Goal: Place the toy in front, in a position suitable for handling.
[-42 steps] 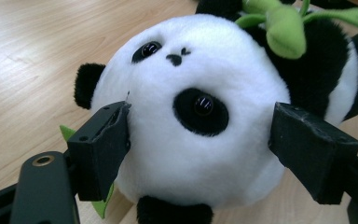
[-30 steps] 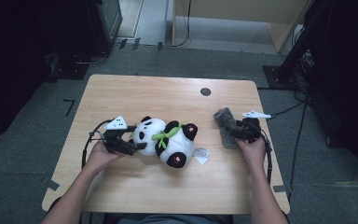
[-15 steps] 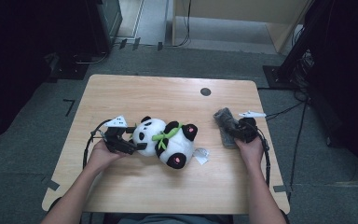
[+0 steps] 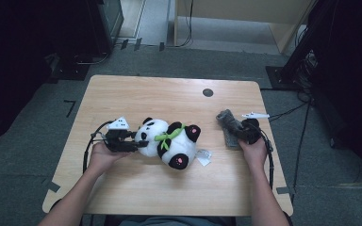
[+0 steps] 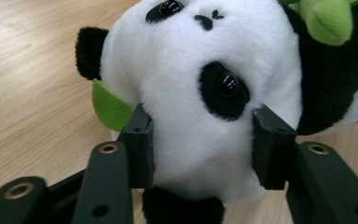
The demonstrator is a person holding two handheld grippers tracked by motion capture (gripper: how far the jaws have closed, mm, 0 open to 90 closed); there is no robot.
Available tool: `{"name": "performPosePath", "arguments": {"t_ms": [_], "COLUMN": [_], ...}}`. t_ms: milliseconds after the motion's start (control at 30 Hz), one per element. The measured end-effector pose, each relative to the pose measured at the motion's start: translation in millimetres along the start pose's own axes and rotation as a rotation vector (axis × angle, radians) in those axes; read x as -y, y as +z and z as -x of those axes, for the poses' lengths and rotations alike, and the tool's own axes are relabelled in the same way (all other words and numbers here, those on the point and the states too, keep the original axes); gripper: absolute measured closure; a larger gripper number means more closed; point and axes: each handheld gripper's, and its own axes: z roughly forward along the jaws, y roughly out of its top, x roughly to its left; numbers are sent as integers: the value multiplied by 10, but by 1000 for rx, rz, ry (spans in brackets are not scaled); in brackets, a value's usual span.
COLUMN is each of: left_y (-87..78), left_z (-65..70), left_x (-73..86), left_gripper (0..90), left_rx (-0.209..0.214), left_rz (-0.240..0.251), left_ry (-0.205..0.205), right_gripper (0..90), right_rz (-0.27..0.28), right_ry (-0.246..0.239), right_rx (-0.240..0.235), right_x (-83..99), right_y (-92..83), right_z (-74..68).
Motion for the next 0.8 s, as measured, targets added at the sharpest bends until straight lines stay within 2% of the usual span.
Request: {"name": "performPosePath", "arguments": {"t_ms": [100,200,300,433,500,633,700,767,800], "left_y": [-26,-59,-66,-76,-68,5,66,123,141], "left_z": [24,77,119,122,130,187,201,198,182], "left_x": [-27,-59,-80,-101,-106,-110,-111,-89,-81], "left_gripper": [584,623,642,663,662,658,654,647,643], "left_rx": [18,17,13,21,3,-67,-90,-95,-80], "left_rz": [20,64,81,126,144,177,168,163,160], "left_ry": [-25,-11,-6,-46,-69,-113,-130,-149,-165], "right_gripper": [746,745,745,747,748,755,757,758,759], "right_rz": [-2,-6,-9,-11,-10,-2,5,8,8], "right_ry": [13,17,19,24,24,40,44,44,44], "right_rx": [-3,-5,-5,-6,-8,-12,-17,-23,-23], "right_x": [-4,-8,-12,-19,-23,-33,-40,-49,-52], "right_y": [-8,-15,-24,-40,-51,-86,-107,-125,-128], "right_z": [6,11,13,14,17,19,15,1,-7]}}
